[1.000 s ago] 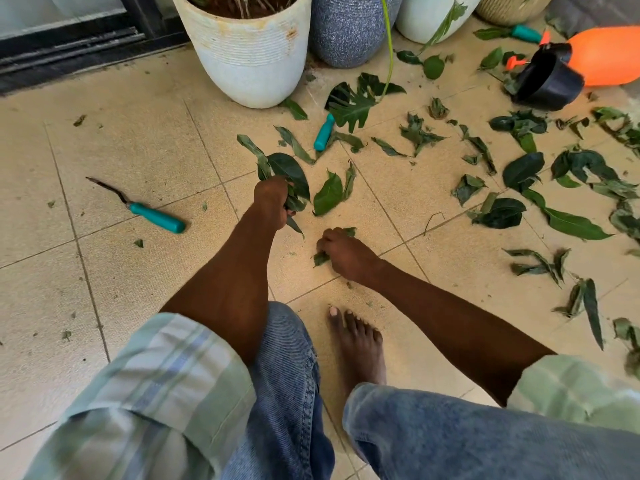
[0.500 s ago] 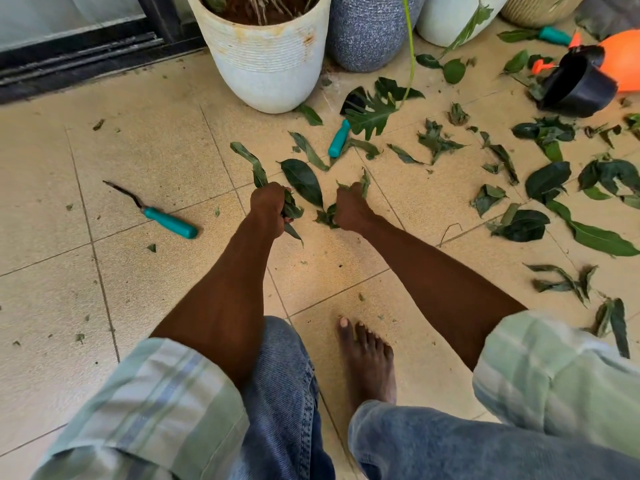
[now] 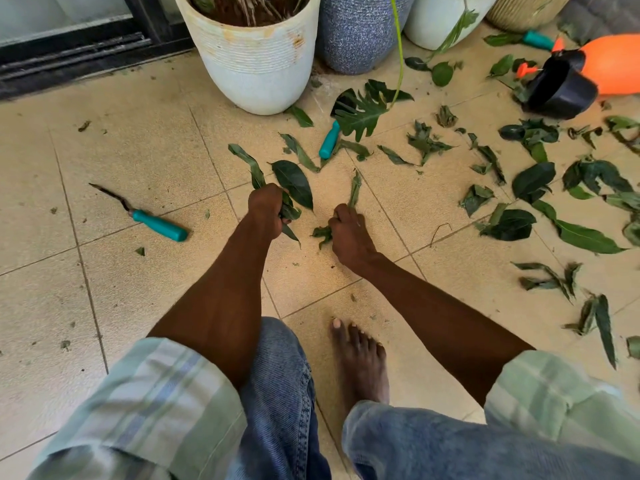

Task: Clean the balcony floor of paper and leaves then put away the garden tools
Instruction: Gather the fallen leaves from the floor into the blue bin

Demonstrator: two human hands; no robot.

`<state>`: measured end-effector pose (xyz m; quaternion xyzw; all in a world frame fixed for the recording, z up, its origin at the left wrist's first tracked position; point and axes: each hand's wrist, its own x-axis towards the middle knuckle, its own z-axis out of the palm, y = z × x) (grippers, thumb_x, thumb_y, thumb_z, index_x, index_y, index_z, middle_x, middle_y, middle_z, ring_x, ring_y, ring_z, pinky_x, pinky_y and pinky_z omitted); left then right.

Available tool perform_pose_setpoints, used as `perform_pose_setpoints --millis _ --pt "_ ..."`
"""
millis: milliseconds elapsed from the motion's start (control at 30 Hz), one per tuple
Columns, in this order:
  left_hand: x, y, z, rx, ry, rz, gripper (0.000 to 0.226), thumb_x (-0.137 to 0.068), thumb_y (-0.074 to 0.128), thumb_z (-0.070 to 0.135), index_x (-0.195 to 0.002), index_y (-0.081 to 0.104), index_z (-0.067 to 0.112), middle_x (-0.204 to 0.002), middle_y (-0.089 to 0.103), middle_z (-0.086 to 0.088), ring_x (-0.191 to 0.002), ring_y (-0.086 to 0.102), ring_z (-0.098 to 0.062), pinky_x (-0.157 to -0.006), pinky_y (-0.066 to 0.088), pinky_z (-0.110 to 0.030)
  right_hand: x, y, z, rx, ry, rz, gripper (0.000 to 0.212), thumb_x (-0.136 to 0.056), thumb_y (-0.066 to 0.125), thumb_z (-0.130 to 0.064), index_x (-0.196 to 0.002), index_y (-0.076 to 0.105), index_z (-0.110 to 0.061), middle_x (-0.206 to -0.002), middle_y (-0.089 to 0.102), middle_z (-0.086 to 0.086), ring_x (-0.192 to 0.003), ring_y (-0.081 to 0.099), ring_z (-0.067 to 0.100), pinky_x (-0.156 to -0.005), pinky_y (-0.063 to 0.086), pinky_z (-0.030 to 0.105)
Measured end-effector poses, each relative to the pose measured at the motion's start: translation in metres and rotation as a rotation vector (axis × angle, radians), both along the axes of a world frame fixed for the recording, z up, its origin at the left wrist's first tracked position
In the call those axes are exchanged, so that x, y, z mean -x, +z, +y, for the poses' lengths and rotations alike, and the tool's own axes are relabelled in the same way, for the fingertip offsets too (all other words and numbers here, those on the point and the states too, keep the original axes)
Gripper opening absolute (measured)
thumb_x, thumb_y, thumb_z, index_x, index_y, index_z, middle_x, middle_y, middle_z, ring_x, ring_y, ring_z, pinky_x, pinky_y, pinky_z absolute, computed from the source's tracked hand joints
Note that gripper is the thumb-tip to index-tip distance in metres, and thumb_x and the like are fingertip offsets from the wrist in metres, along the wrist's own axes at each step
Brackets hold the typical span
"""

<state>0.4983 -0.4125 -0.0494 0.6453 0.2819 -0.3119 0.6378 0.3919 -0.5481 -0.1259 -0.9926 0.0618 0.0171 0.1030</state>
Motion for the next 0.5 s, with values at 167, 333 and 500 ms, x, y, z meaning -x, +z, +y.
perform_pose_setpoints --millis 167,333,500 --pt "-0.002 -0.001 0.002 0.012 0.037 -0.011 0.024 -0.100 0.033 0.012 -0.093 0.056 0.010 -0.073 0.049 -0.005 -0.058 0.046 -0.015 -0.044 0.031 -0.022 -0.036 0.031 -0.015 -0.106 -0.271 -0.091 0.024 -0.084 0.064 -0.009 -0.108 0.068 -0.009 -0.136 0.036 0.012 -0.124 0.032 0.030 -0.103 0.030 0.044" --pt "-0.006 -0.005 0.008 -0.008 0.044 -0.002 0.029 -0.100 0.032 0.015 -0.084 0.056 0.012 -0.074 0.050 -0.006 -0.059 0.047 -0.016 -0.043 0.032 -0.021 -0.056 0.019 -0.027 -0.136 -0.342 0.140 0.029 -0.092 0.058 -0.014 -0.119 0.062 -0.008 -0.146 0.030 0.016 -0.129 0.033 0.031 -0.105 0.037 0.042" --pt "-0.008 -0.006 0.013 -0.011 0.059 -0.005 0.028 -0.100 0.032 0.015 -0.088 0.057 0.011 -0.076 0.051 -0.007 -0.062 0.048 -0.017 -0.047 0.033 -0.024 -0.011 0.000 -0.004 -0.116 -0.133 -0.049 0.034 -0.084 0.052 0.007 -0.117 0.060 -0.002 -0.118 0.057 0.016 -0.112 0.050 0.031 -0.089 0.047 0.040"
